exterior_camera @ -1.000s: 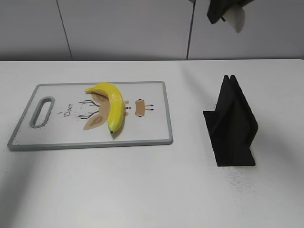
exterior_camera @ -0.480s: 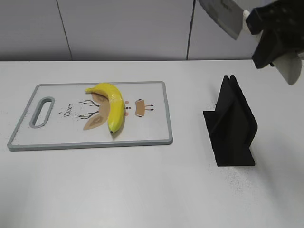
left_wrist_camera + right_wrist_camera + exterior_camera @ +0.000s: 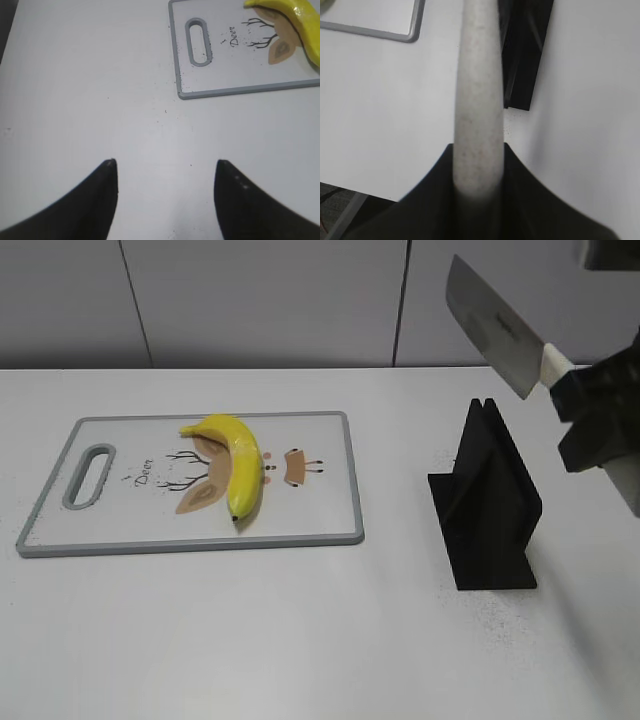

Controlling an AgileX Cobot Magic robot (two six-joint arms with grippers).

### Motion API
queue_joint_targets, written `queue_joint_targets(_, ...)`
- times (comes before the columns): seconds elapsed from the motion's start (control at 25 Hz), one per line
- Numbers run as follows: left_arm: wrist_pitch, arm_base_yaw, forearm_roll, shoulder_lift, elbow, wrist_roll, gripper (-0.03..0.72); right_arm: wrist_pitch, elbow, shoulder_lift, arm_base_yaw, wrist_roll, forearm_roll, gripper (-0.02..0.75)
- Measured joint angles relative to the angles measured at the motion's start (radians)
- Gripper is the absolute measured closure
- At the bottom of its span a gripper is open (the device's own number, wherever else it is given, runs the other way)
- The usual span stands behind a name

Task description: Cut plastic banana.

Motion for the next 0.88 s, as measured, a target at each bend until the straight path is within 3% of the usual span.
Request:
queue_joint_targets(0.48, 0.016, 0.0, -0.115, -0.352, 0.178, -0.011, 0.099, -0.06, 0.149, -0.099, 0.0, 0.126, -0.007, 0.578)
queue_joint_targets(0.88, -0.026, 0.0, -0.117, -0.431, 0.226, -0.011, 0.099, -0.093, 0.237, -0.123, 0.0, 0.164, -0.007, 0.577)
